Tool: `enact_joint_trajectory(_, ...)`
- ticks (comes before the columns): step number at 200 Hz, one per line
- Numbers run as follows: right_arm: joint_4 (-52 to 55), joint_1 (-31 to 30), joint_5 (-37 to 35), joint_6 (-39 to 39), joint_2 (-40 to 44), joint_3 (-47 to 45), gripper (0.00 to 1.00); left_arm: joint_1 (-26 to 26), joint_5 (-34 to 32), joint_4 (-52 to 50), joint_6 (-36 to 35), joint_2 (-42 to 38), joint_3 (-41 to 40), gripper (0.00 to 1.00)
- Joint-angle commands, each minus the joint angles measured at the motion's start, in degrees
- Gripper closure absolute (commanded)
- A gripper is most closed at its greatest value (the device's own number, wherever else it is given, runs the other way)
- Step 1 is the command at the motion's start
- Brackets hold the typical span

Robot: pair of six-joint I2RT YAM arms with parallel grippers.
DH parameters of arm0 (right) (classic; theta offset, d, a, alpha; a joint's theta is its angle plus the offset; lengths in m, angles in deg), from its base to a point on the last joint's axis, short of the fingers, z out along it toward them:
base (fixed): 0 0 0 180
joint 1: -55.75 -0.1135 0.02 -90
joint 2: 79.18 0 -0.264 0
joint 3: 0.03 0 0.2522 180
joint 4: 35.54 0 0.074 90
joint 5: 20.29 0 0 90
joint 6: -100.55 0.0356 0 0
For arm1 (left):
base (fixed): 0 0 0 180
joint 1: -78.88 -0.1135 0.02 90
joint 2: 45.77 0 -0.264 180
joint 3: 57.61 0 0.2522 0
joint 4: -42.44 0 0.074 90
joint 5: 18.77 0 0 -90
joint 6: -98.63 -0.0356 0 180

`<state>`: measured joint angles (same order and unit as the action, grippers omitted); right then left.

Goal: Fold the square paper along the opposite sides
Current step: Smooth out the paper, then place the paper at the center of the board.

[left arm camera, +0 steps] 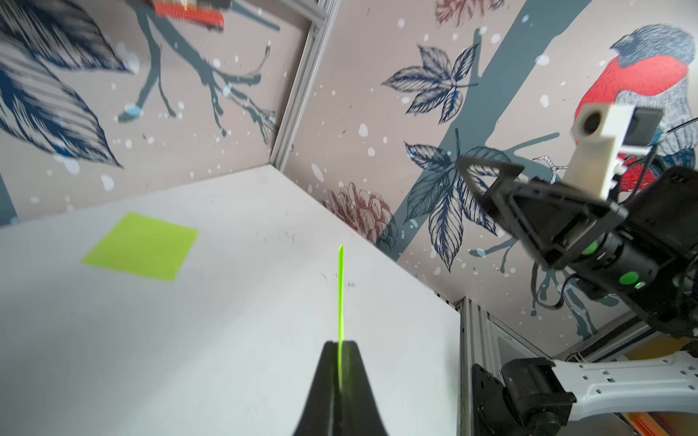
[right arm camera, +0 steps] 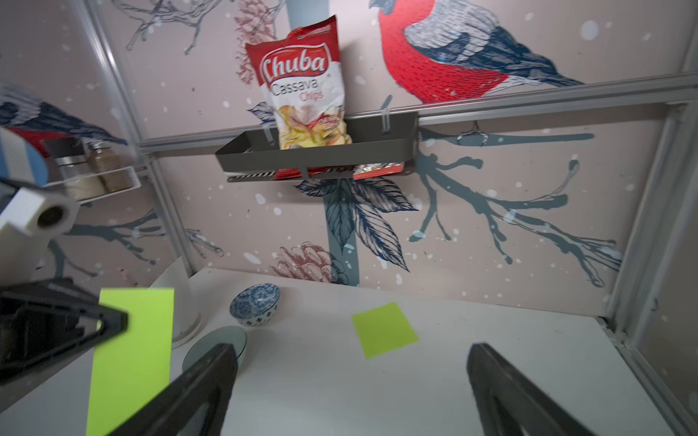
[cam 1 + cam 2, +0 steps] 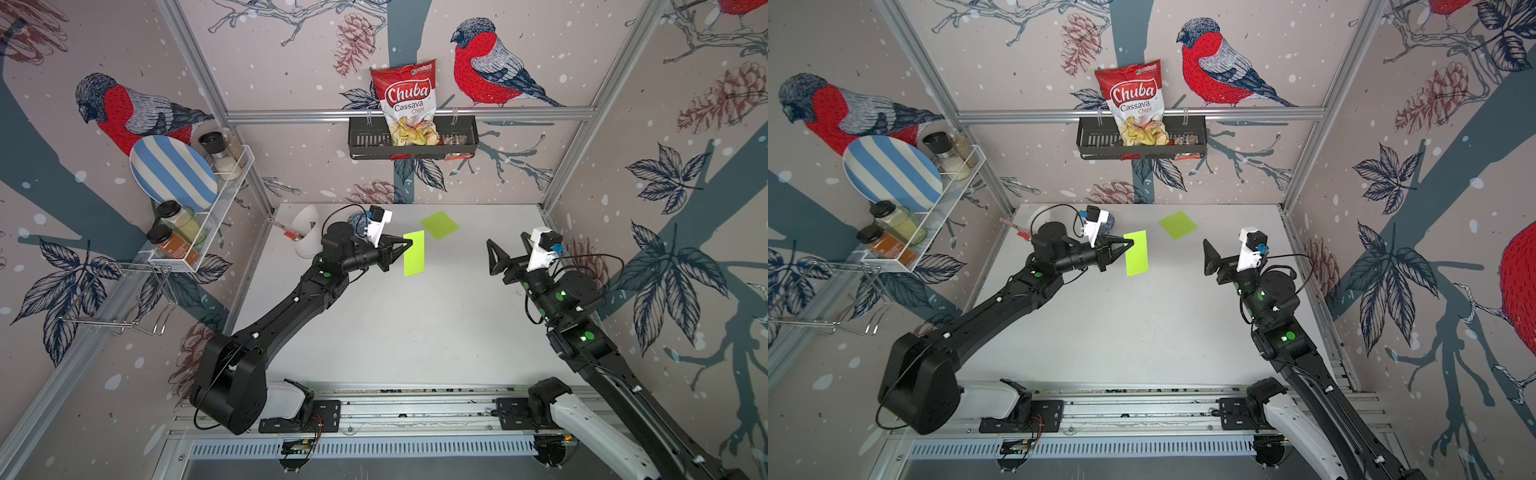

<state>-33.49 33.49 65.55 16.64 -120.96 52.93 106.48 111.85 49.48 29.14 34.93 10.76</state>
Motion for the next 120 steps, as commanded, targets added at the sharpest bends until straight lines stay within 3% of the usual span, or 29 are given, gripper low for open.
enact_joint_trajectory(1,-0.33,1.98,-2.52,4.34,-2.30,1.59,0.00,2.52,-4.43,0.29,-0.15,2.87,-0.78,1.00)
enact_joint_trajectory(19,1.44,3.54,-2.05,5.67,-5.20,2.87,0.00,4.31,-8.14,-1.37,-0.85,6.17,-0.64,1.00)
enact_joint_trajectory(120,4.67,10.04,7.42,8.00,-13.30,5.31,0.00,4.43,-10.10,-0.31,3.17,25.98,1.67,1.00)
